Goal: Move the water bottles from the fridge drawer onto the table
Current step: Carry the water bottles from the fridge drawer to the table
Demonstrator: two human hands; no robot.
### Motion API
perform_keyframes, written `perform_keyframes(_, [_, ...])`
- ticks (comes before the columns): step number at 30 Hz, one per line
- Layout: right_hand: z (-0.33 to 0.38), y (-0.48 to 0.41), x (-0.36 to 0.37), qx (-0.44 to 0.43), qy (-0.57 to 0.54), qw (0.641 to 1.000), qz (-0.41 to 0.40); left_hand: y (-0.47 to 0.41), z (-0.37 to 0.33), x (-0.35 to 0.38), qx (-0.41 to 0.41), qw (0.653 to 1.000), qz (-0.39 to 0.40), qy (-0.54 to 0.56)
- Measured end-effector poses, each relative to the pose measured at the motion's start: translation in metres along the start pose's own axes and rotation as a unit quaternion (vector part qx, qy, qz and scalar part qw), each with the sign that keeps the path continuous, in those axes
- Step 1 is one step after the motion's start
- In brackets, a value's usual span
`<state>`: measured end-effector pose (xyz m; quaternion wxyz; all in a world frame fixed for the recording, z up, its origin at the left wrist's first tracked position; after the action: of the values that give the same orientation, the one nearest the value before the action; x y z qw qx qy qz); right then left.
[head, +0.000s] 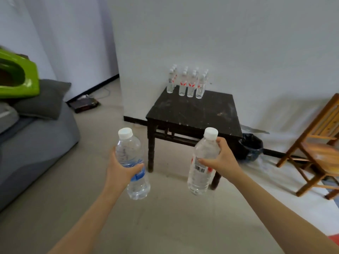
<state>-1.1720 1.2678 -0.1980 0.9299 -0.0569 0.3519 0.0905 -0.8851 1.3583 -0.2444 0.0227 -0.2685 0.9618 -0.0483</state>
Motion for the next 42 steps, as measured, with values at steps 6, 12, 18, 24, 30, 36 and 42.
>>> perform_keyframes(6, [0.055, -0.088, 0.065, -0.058, -0.031, 0.995, 0.069, -0.055, 0.001, -0.053, 0.008, 0.998, -0.069, 0.002])
perform_keyframes(12, [0.124, -0.2, 0.133, -0.142, -0.039, 0.982, 0.115, -0.128, -0.021, -0.11, 0.048, 0.985, -0.155, -0.056])
perform_keyframes(18, [0.187, -0.272, 0.199, -0.2, -0.051, 0.961, 0.183, -0.177, -0.029, -0.156, 0.044, 0.968, -0.24, -0.065])
perform_keyframes(24, [0.22, -0.336, 0.26, -0.228, -0.03, 0.95, 0.211, -0.246, -0.01, -0.187, 0.04, 0.964, -0.256, -0.062])
perform_keyframes(30, [0.243, -0.414, 0.292, -0.208, -0.003, 0.964, 0.164, -0.367, 0.009, -0.211, 0.052, 0.976, -0.212, -0.022])
perform_keyframes(36, [0.248, -0.491, 0.299, -0.106, -0.01, 0.99, 0.09, -0.51, 0.016, -0.202, 0.063, 0.993, -0.096, -0.003])
perform_keyframes(42, [0.205, -0.529, 0.291, 0.01, -0.005, 0.999, 0.04, -0.606, 0.054, -0.153, 0.031, 0.999, 0.007, 0.021])
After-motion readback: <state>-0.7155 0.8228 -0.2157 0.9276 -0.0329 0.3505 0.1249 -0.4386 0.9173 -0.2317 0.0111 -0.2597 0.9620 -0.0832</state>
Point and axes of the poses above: each hand's wrist, its own y-axis away from the middle knuckle, its own x-axis out of the palm, z = x × y, the point moved 6 cm from there along -y, towards the middle knuckle, and after that the axes turned 12 degrees about y, right-handed, at the moved point
